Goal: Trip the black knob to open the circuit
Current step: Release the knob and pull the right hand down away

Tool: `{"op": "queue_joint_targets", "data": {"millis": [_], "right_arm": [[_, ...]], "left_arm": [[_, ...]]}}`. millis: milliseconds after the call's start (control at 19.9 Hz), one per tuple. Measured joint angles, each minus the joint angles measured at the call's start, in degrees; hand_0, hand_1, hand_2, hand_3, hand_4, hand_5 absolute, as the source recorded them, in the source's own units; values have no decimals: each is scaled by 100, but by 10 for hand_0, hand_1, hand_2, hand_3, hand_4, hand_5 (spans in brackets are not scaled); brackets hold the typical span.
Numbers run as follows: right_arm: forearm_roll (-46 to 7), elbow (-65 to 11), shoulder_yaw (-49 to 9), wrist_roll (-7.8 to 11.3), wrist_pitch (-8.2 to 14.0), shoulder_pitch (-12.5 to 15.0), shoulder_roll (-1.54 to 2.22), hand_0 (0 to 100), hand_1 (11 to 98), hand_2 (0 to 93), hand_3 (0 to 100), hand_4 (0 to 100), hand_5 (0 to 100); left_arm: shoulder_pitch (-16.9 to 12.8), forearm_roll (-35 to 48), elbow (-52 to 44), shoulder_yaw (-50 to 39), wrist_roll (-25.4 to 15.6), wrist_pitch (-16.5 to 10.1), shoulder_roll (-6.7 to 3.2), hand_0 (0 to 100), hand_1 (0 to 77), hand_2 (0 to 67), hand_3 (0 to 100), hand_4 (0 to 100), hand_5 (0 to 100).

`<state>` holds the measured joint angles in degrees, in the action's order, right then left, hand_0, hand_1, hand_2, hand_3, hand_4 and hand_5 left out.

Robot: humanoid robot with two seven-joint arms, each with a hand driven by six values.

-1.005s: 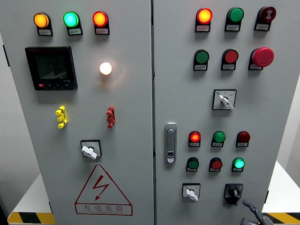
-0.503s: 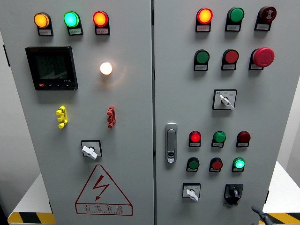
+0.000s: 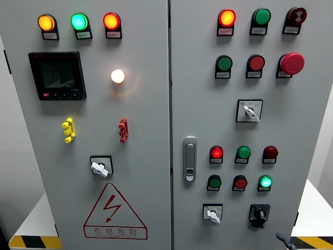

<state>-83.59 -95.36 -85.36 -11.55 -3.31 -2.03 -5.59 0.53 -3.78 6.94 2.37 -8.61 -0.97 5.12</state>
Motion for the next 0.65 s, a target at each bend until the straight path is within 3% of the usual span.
{"op": "queue_joint_targets", "data": {"millis": [352, 653], "right_arm": [[-2, -152, 47, -5, 7, 315, -9, 986, 456, 81, 271, 239, 446], [-8, -158, 20, 4, 14, 351, 2, 975, 454, 82, 256, 227, 421]], "left_arm": [[0, 0, 0, 0, 0, 0, -2, 0, 30, 129, 214, 67, 16], [0, 0, 0, 0, 0, 0, -3, 0, 29, 129, 214, 67, 16]]}}
